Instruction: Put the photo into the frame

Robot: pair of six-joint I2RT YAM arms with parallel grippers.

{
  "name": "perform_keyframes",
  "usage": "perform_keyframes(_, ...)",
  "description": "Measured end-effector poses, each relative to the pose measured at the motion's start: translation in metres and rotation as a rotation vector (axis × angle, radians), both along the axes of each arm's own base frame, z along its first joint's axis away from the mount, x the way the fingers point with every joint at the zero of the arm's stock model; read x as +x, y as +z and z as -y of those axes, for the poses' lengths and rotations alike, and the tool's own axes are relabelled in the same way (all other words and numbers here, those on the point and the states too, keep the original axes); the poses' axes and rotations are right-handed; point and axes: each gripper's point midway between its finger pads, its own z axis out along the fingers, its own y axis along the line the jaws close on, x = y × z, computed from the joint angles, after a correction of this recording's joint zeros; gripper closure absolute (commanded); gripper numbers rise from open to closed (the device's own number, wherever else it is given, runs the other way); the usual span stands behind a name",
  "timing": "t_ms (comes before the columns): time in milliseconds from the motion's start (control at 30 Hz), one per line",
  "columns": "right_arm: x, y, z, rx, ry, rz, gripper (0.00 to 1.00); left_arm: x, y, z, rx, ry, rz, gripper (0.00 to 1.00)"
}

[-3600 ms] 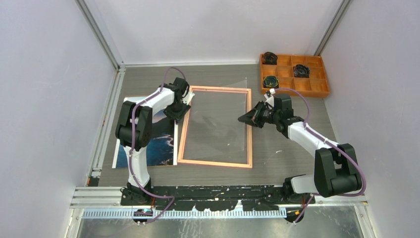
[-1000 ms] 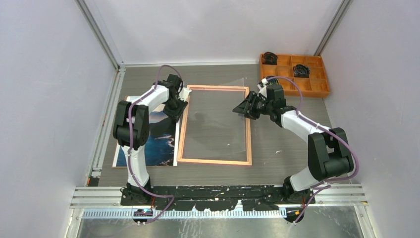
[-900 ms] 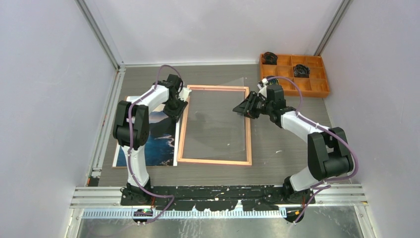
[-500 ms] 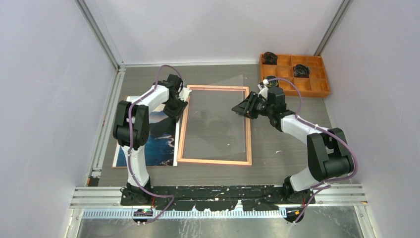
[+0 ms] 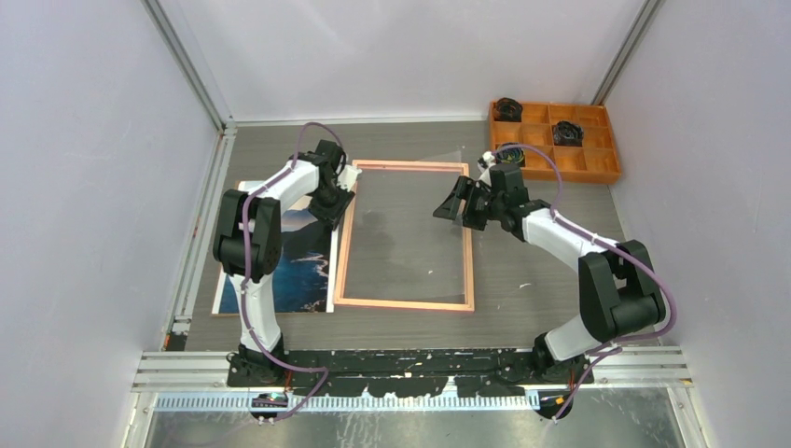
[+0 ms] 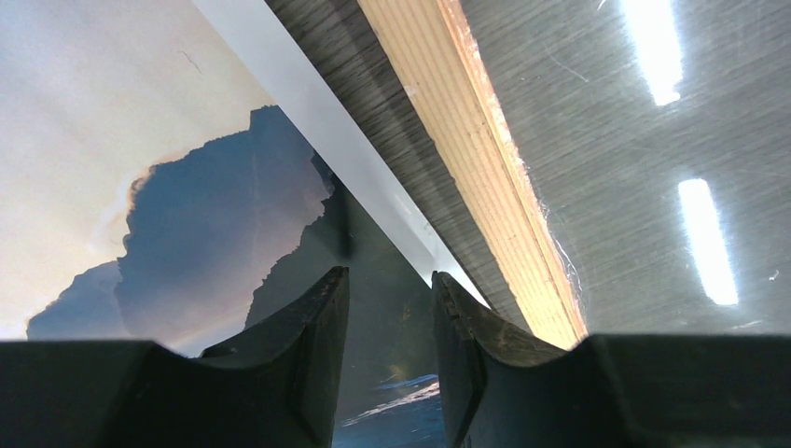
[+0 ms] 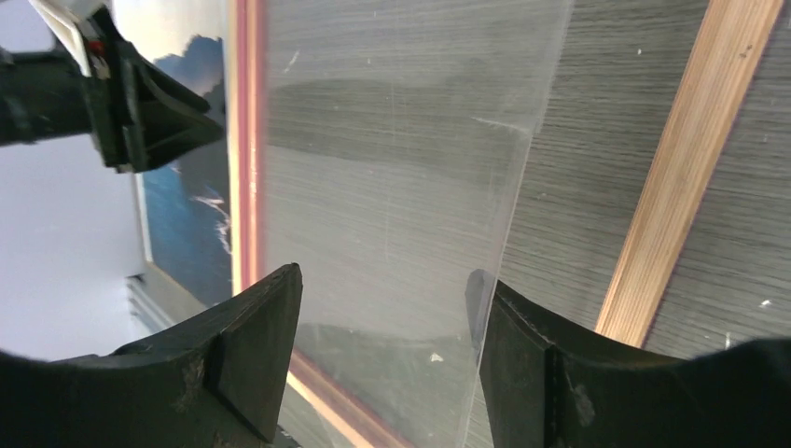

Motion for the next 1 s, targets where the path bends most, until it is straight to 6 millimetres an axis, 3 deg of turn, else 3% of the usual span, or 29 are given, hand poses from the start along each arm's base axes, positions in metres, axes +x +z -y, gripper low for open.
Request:
perform_keyframes(200, 0.004, -0.004, -0.002, -0.173, 0.016, 0.022, 0.24, 0.0, 0.0, 0.0, 0.0, 0.0, 0.0, 0.61)
perform_keyframes(533, -0.005, -0.038, 0.018, -0.396, -0.005, -0.06, 0.14, 0.0, 0.0, 0.0, 0.001, -0.003, 0.001, 0.61)
perform_keyframes(1000, 0.001, -0.032, 0.028, -0.472, -0.036, -0.049, 0.07, 0.0, 0.0, 0.0, 0.002, -0.004, 0.002, 0.61)
